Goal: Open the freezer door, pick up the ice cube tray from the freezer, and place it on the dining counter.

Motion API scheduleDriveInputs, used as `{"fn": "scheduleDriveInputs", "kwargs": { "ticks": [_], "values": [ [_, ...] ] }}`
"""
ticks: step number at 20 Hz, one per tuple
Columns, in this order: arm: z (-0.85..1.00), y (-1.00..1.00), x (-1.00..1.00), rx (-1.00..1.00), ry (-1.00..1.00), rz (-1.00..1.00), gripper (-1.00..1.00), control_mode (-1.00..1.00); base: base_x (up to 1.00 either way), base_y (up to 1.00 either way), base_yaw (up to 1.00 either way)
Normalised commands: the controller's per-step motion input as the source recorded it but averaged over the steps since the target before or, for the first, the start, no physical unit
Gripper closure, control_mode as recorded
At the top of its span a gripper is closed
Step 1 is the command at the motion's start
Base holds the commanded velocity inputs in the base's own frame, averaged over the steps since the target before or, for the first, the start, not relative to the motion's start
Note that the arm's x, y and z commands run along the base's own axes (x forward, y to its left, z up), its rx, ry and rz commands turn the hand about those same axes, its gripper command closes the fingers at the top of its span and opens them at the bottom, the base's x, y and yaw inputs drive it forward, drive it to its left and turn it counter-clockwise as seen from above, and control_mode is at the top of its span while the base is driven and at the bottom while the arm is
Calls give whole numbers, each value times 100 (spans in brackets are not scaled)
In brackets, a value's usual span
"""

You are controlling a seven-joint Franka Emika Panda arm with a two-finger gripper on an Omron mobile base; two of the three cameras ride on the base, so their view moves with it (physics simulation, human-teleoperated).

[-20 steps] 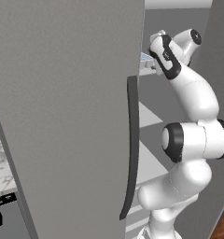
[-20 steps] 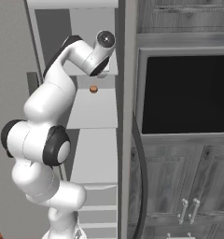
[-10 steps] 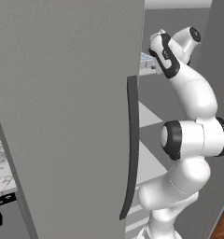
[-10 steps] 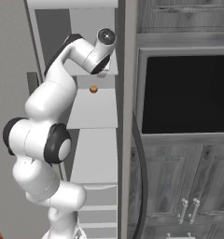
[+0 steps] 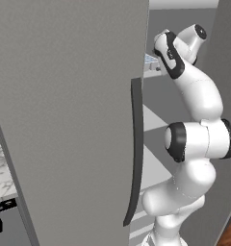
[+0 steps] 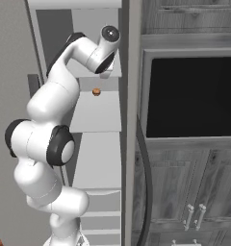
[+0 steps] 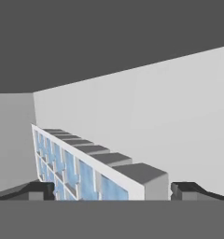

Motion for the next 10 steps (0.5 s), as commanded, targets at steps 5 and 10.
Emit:
{"fn": "scheduleDriveInputs", "kwargs": {
  "ticks": [5, 10],
  "values": [
    [0, 0, 0, 0, 0, 1, -100, -100, 0, 0, 0],
    [0, 0, 0, 0, 0, 1, -100, -100, 0, 0, 0]
  ]
}}
